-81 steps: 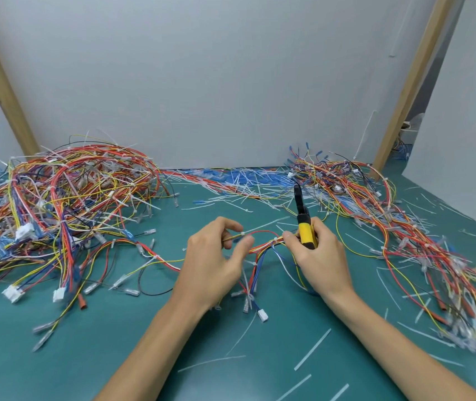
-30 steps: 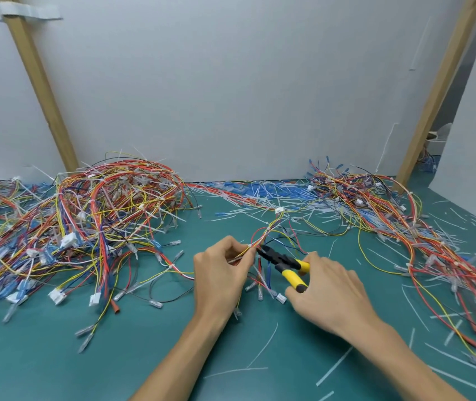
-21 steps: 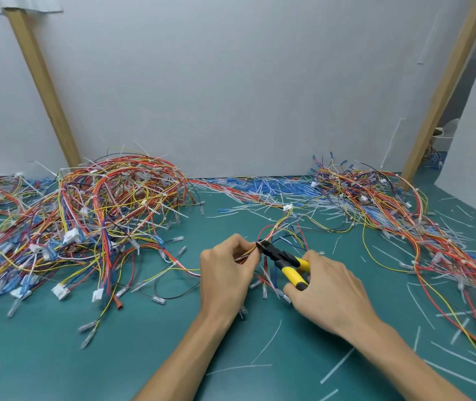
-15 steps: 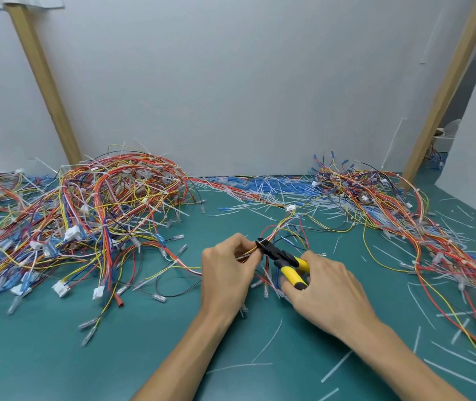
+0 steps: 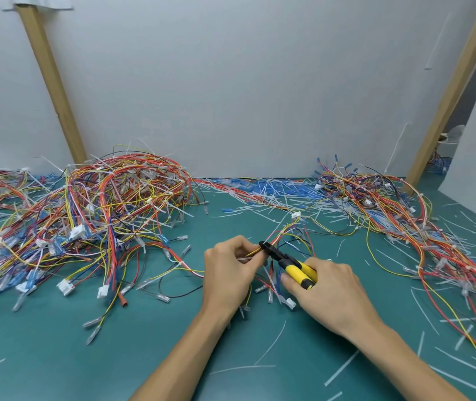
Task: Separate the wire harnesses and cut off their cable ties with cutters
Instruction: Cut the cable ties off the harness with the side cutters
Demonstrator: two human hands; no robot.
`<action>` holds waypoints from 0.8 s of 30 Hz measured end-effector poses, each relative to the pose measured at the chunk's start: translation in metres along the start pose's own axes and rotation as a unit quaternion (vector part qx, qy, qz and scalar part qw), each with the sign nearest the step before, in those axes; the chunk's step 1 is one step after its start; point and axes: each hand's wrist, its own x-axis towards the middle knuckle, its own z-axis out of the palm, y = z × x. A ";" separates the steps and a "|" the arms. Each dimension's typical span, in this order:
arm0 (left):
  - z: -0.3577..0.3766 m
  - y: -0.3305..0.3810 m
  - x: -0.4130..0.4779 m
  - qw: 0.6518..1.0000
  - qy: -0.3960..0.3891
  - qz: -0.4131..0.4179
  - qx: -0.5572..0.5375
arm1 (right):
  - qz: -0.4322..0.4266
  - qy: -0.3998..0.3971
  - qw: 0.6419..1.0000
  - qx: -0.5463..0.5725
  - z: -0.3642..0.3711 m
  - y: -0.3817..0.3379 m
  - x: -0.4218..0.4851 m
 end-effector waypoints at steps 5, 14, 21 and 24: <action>-0.002 0.001 0.001 0.999 -0.026 -0.013 -0.021 | 0.002 -0.044 0.999 -0.010 -0.010 0.006 0.006; -0.004 0.003 0.001 0.997 -0.067 -0.008 -0.029 | 0.003 -0.087 0.996 -0.016 -0.023 0.008 0.009; -0.005 0.004 -0.001 0.997 -0.070 -0.008 -0.027 | 0.004 -0.080 0.996 -0.026 -0.022 0.010 0.009; -0.005 0.004 -0.002 0.997 -0.071 0.002 -0.021 | 0.009 -0.074 0.997 -0.009 -0.021 0.010 0.010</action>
